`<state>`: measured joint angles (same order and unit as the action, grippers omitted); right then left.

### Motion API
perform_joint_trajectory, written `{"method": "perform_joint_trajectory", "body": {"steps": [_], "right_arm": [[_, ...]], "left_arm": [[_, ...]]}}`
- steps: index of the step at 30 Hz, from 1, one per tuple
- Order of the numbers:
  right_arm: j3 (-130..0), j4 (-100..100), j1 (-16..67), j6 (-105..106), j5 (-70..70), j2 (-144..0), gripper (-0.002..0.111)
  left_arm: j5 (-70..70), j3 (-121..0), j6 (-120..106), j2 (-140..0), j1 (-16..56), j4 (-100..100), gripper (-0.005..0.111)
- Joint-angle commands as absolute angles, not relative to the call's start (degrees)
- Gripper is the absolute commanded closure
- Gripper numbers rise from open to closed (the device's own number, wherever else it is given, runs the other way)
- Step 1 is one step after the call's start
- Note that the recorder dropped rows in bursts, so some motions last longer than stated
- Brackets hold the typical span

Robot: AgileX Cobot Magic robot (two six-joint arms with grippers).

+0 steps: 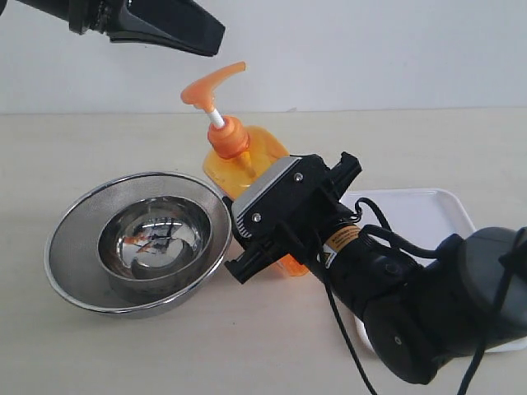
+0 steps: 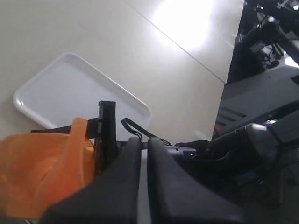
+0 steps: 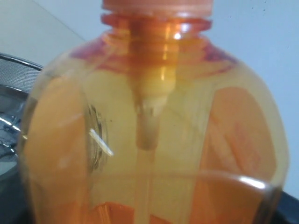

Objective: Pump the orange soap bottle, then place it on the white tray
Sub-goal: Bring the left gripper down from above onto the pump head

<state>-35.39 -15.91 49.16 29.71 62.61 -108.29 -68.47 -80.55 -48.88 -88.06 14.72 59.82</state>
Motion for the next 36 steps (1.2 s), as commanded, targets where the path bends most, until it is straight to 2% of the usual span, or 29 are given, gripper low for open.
{"method": "perform_joint_trajectory", "body": {"steps": [1,11,22,27,36], "right_arm": [[-35.62,-15.91,49.22,30.02,61.49,-107.76,0.109],[-35.62,-15.91,49.22,30.02,61.49,-107.76,0.109],[-35.62,-15.91,49.22,30.04,61.24,-107.76,0.109],[-35.62,-15.91,49.22,30.04,61.24,-107.76,0.109],[-35.62,-16.12,49.22,29.90,61.47,-107.76,0.109]], "left_arm": [[-66.64,-81.66,-47.95,-88.35,17.69,56.23,0.102],[-60.61,-81.98,-47.58,-91.77,21.83,53.95,0.102],[-51.97,-82.25,-47.20,-93.94,21.83,47.79,0.102],[-51.82,-83.37,-41.10,-94.05,21.83,38.51,0.102],[-52.27,-83.59,-37.99,-91.18,21.71,34.50,0.102]]}}
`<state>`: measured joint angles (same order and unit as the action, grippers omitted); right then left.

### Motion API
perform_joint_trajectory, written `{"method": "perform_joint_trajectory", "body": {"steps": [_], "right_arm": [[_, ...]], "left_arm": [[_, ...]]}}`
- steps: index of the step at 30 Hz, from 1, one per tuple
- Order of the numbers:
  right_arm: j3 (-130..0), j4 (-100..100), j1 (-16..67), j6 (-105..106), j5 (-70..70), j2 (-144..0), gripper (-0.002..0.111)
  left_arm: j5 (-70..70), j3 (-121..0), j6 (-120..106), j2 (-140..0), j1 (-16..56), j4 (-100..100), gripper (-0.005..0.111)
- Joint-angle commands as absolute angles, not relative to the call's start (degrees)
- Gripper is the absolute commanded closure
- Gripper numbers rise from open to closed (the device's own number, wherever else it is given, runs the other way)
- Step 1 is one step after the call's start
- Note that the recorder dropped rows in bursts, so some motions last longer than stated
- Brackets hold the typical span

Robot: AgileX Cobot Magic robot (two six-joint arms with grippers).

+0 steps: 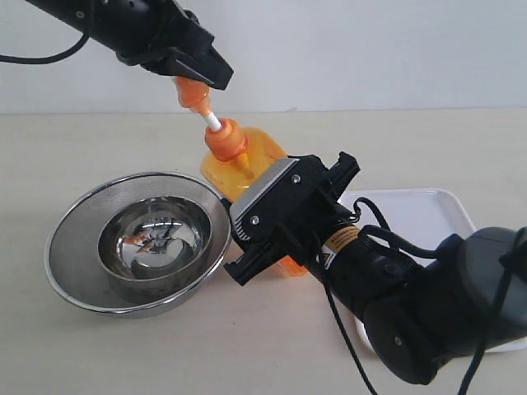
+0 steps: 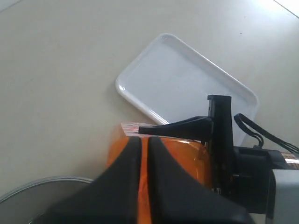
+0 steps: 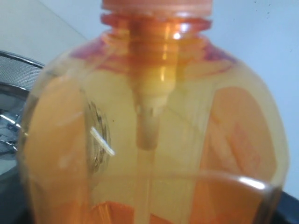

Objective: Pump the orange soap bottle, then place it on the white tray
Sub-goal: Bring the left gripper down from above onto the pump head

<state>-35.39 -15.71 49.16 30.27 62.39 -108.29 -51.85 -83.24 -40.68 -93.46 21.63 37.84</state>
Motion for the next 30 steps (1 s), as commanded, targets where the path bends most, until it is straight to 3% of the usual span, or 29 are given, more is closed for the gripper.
{"method": "perform_joint_trajectory", "body": {"steps": [1,30], "right_arm": [[-35.62,-16.12,49.22,29.90,61.70,-107.76,0.109],[-35.62,-16.12,49.22,28.82,63.06,-107.76,0.109]], "left_arm": [[-52.27,-83.59,-36.13,-90.57,21.71,32.89,0.102],[-54.11,-76.50,-30.88,-84.62,21.71,28.50,0.102]]}}
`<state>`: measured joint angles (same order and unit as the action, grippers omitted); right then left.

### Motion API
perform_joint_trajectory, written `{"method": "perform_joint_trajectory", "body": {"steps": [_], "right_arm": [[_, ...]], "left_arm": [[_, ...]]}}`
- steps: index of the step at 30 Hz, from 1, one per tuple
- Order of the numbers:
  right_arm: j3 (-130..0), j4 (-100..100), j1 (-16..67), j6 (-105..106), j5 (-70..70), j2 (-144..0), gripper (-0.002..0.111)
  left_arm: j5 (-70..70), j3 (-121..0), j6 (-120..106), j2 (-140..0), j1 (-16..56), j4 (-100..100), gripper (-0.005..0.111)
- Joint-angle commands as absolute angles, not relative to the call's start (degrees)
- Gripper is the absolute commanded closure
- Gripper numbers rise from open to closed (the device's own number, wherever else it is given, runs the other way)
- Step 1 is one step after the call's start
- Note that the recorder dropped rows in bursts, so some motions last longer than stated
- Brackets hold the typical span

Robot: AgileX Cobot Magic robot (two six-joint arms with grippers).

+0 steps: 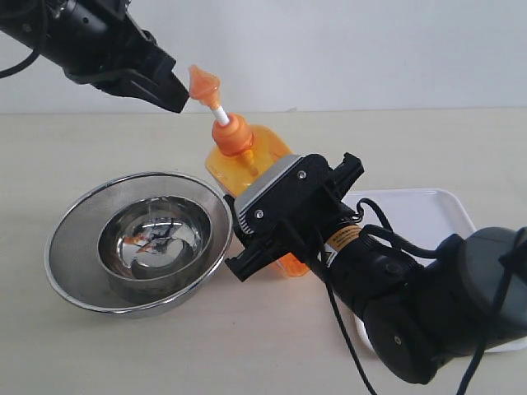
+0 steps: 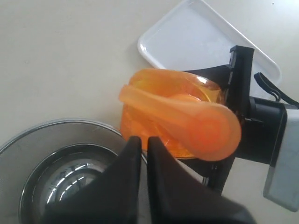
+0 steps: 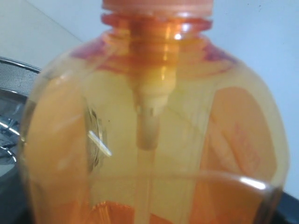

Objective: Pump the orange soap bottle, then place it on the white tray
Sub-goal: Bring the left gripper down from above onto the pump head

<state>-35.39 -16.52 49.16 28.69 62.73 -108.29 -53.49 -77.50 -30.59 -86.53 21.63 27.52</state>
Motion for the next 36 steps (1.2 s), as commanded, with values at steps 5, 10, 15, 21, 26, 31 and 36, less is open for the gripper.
{"method": "perform_joint_trajectory", "body": {"steps": [5,10,15,21,26,31,36], "right_arm": [[-35.62,-16.12,49.22,28.82,63.06,-107.76,0.109],[-35.62,-16.12,49.22,28.82,63.06,-107.76,0.109],[-35.62,-16.12,49.22,28.82,63.06,-107.76,0.109],[-35.62,-16.01,49.22,28.69,62.83,-107.76,0.109],[-35.62,-16.01,49.22,28.54,62.69,-107.76,0.109],[-35.62,-16.01,49.22,28.54,62.57,-107.76,0.109],[-35.62,-16.01,49.22,28.65,62.67,-107.76,0.109]], "left_arm": [[-55.29,-75.62,-30.36,-81.91,21.71,28.50,0.102],[-53.00,-73.37,-30.36,-79.42,21.71,27.21,0.102],[-43.82,-72.65,-33.42,-79.98,21.71,26.29,0.102],[-38.49,-73.36,-47.10,-80.34,21.81,39.70,0.102],[-34.89,-73.36,-59.20,-86.58,21.81,50.96,0.102],[-33.95,-73.36,-60.73,-88.93,21.81,49.64,0.102],[-37.25,-73.36,-53.67,-88.30,21.81,42.24,0.102]]}}
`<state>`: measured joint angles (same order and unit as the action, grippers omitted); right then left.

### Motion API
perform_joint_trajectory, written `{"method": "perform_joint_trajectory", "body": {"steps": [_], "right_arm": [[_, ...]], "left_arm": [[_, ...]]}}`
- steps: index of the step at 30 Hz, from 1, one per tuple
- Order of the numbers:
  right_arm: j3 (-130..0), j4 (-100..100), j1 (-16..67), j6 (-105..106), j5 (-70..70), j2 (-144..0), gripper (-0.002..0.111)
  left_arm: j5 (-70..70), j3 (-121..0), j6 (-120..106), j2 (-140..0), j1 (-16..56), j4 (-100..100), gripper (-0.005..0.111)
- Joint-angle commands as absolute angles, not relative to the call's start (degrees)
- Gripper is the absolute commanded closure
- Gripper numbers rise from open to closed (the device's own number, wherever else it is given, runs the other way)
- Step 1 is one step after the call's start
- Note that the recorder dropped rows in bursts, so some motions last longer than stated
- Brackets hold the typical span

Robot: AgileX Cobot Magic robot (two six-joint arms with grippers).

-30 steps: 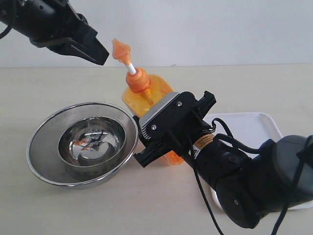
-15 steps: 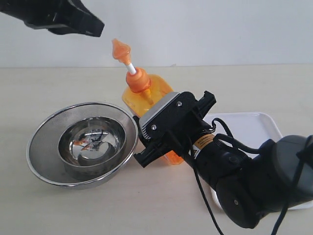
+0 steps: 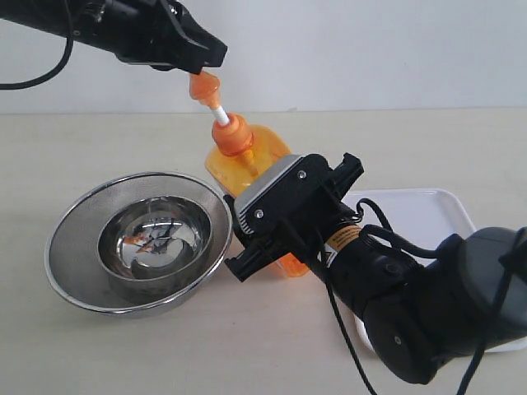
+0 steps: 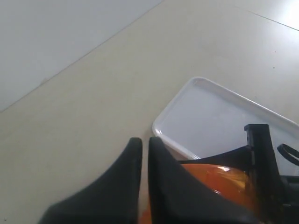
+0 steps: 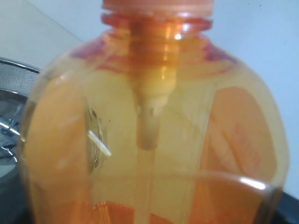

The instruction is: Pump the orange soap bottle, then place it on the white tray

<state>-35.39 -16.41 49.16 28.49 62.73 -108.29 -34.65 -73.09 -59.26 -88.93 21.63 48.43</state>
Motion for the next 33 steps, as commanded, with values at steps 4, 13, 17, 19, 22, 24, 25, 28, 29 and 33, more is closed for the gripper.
{"method": "perform_joint_trajectory", "body": {"steps": [4,13,17,19,22,24,25,28,29,33], "right_arm": [[-35.62,-16.01,49.22,28.65,62.67,-107.76,0.109],[-35.62,-16.01,49.22,28.75,63.52,-107.76,0.109],[-35.62,-16.01,49.22,29.01,64.24,-107.76,0.109],[-35.62,-16.01,49.22,29.32,64.48,-107.76,0.109],[-35.62,-16.01,49.22,30.07,65.01,-107.76,0.109],[-35.62,-16.01,49.22,30.67,65.37,-107.76,0.109],[-35.74,-15.92,49.22,30.93,65.28,-107.76,0.109],[-36.89,-15.79,49.22,32.66,62.29,-107.76,0.109],[-37.05,-15.65,49.22,33.08,61.66,-107.76,0.109],[-37.29,-14.89,49.22,33.48,60.84,-107.76,0.109]], "left_arm": [[-38.79,-73.36,-46.23,-87.86,21.81,34.61,0.102],[-42.05,-73.36,-44.61,-83.71,21.81,34.39,0.102],[-43.84,-73.36,-41.48,-82.24,21.81,31.49,0.102],[-44.80,-73.36,-38.06,-81.21,21.81,28.39,0.102],[-46.84,-73.36,-35.43,-80.20,21.81,26.33,0.102],[-48.47,-73.36,-35.29,-79.80,21.81,26.33,0.102],[-49.05,-73.36,-35.29,-79.66,21.81,26.33,0.102],[-50.22,-73.36,-33.94,-79.58,21.81,26.33,0.102],[-50.51,-73.36,-33.80,-79.53,21.81,26.33,0.102],[-51.15,-73.36,-32.22,-78.59,21.81,26.33,0.102]]}}
